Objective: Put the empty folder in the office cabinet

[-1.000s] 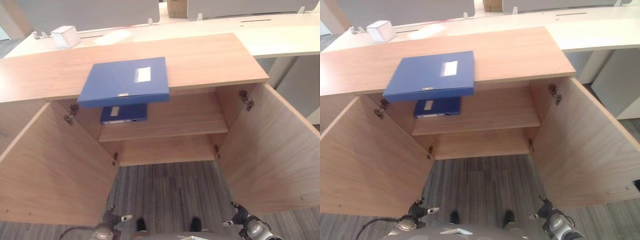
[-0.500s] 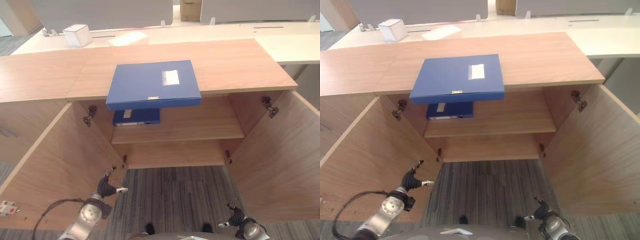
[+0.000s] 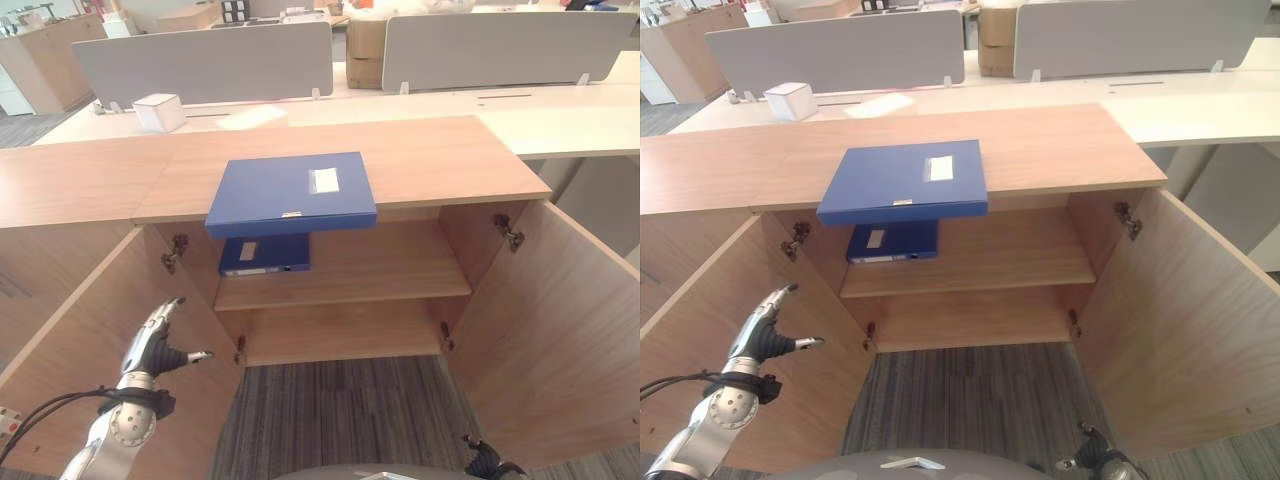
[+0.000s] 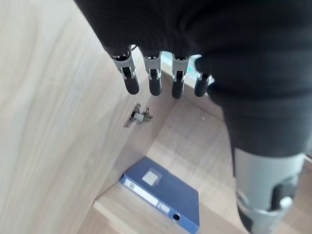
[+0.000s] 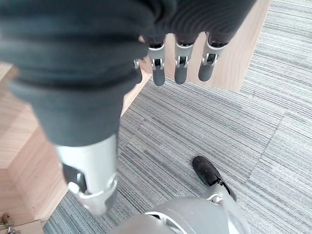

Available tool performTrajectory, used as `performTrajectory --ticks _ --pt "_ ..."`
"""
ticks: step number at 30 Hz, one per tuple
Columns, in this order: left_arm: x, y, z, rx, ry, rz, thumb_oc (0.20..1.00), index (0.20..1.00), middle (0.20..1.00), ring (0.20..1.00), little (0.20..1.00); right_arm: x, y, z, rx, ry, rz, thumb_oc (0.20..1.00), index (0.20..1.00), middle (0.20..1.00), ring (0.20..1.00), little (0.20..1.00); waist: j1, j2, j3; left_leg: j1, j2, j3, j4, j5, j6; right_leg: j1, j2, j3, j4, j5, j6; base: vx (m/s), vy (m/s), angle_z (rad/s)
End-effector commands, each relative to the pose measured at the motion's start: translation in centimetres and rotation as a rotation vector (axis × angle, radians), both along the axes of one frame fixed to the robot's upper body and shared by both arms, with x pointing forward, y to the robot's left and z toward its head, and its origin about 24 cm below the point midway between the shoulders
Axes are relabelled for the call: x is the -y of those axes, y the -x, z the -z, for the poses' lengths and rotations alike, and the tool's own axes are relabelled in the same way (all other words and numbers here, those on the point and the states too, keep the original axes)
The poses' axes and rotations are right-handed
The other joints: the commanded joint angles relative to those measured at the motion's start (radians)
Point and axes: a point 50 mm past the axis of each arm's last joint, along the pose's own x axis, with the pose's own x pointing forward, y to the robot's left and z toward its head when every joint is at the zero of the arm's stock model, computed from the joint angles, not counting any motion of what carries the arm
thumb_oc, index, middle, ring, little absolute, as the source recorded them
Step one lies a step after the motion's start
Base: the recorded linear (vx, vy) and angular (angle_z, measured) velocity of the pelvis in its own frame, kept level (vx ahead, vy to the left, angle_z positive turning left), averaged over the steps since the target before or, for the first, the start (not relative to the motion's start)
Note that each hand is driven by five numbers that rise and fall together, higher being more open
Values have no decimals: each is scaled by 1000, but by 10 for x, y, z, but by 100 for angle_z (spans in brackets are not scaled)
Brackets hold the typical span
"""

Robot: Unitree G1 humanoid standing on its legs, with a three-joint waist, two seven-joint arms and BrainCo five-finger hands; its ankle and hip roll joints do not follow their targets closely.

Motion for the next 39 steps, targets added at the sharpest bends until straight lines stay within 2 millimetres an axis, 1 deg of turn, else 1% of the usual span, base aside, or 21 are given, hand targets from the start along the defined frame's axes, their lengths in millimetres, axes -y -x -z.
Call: performTrajectory --ticks 1,2,3,6,7,8,12,13,15,16,20,22,24,28,29,30,32,38,39 --pt "-23 -21 -42 182 -222 8 1000 1000 1000 1000 1000 2 -24 -4 38 13 -46 1000 1000 1000 1000 1000 17 -18 6 27 67 -25 1 -63 -38 -5 -78 19 8 9 57 4 -32 0" --pt "-27 -22 -46 191 -267 8 1000 1000 1000 1000 1000 1 -24 -4 43 12 -50 1000 1000 1000 1000 1000 15 -18 4 28 68 -24 1 -63 -39 -4 -76 19 8 8 56 0 0 0" --pt "-27 -22 -46 191 -267 8 1000 1000 1000 1000 1000 1 -24 -4 43 12 -50 1000 1000 1000 1000 1000 15 -18 4 28 68 -24 1 -63 -39 -4 -76 19 8 8 56 0 0 0" --pt "-30 -29 -56 229 -375 22 1000 1000 1000 1000 1000 1 -24 -4 49 12 -48 1000 1000 1000 1000 1000 11 -18 4 30 72 -22 1 -63 -42 -2 -74 21 9 8 54 0 0 0" --pt "-30 -29 -56 229 -375 22 1000 1000 1000 1000 1000 1 -24 -4 49 12 -48 1000 1000 1000 1000 1000 11 -18 4 30 72 -22 1 -63 -42 -2 -74 21 9 8 54 0 0 0" --pt "-32 -32 -61 255 -424 24 1000 1000 1000 1000 1000 1 -24 -4 52 14 -51 1000 1000 1000 1000 1000 6 -18 1 32 73 -20 1 -64 -44 -2 -72 24 9 7 54 0 0 0" --pt "-33 -42 -71 310 -503 33 1000 1000 1000 1000 1000 -2 -22 -3 53 8 -56 1000 1000 1000 1000 1000 -3 -20 -1 37 74 -12 1 -66 -46 -2 -69 31 9 8 55 11 -11 -3" --pt "-32 -48 -77 338 -532 39 1000 1000 1000 1000 1000 -3 -22 -3 54 7 -58 1000 1000 1000 1000 1000 -11 -19 -3 38 74 -10 1 -67 -47 -3 -68 34 9 9 55 0 0 0" --pt "-32 -49 -77 340 -533 39 1000 1000 1000 1000 1000 -3 -22 -3 55 7 -56 1000 1000 1000 1000 1000 -9 -20 -2 39 74 -10 1 -67 -47 -3 -68 35 9 9 55 5 -2 -2" --pt "-32 -56 -85 377 -572 43 1000 1000 1000 1000 1000 -5 -21 -3 56 6 -57 1000 1000 1000 1000 1000 -18 -19 -4 41 75 -5 1 -68 -49 -5 -68 38 9 12 56 18 -9 -6" --pt "-23 -75 -98 451 -630 72 1000 1000 1000 1000 1000 -6 -19 -2 57 4 -51 1000 1000 1000 1000 1000 -38 -22 -6 48 76 8 1 -74 -50 -13 -64 54 9 16 57 32 -11 -9" --pt "-23 -76 -98 453 -631 73 1000 1000 1000 1000 1000 -6 -19 -1 58 4 -49 1000 1000 1000 1000 1000 -35 -22 -6 48 76 9 1 -74 -50 -14 -64 55 9 16 57 10 -3 -11" --pt "-21 -85 -100 478 -661 75 1000 1000 1000 1000 1000 -8 -18 -1 58 2 -56 1000 1000 1000 1000 1000 -52 -23 -8 53 77 20 1 -77 -51 -18 -61 68 8 18 59 29 -8 -13" --pt "-6 -99 -113 539 -669 128 1000 1000 1000 1000 1000 -8 -17 -1 60 2 -38 1000 1000 1000 1000 1000 -61 -23 -9 58 77 32 1 -81 -52 -25 -58 84 8 19 59 28 -6 -19" --pt "-2 -104 -115 555 -676 140 1000 1000 1000 1000 1000 -9 -17 -1 63 0 -42 1000 1000 1000 1000 1000 -70 -23 -11 63 79 38 1 -83 -52 -27 -56 91 8 20 60 30 -10 -9" --pt "-2 -104 -115 555 -676 140 1000 1000 1000 1000 1000 -9 -17 -1 63 0 -42 1000 1000 1000 1000 1000 -70 -23 -11 63 79 38 1 -83 -52 -27 -56 91 8 20 60 32 -7 -8" --pt "5 -112 -114 552 -678 160 1000 1000 1000 1000 1000 -9 -18 -1 69 1 -46 1000 1000 1000 1000 1000 -82 -24 -13 68 78 48 1 -86 -51 -31 -54 102 8 22 61 26 -2 -9" --pt "10 -123 -112 548 -693 171 1000 1000 1000 1000 1000 -9 -19 -1 79 2 -43 1000 1000 1000 1000 1000 -97 -23 -16 75 78 61 1 -91 -50 -36 -52 116 8 25 62 22 1 -12" --pt "10 -127 -111 539 -702 167 1000 1000 1000 1000 1000 -9 -18 -1 80 2 -45 1000 1000 1000 1000 1000 -103 -23 -17 78 77 67 1 -92 -50 -39 -51 123 8 26 63 27 6 -5"
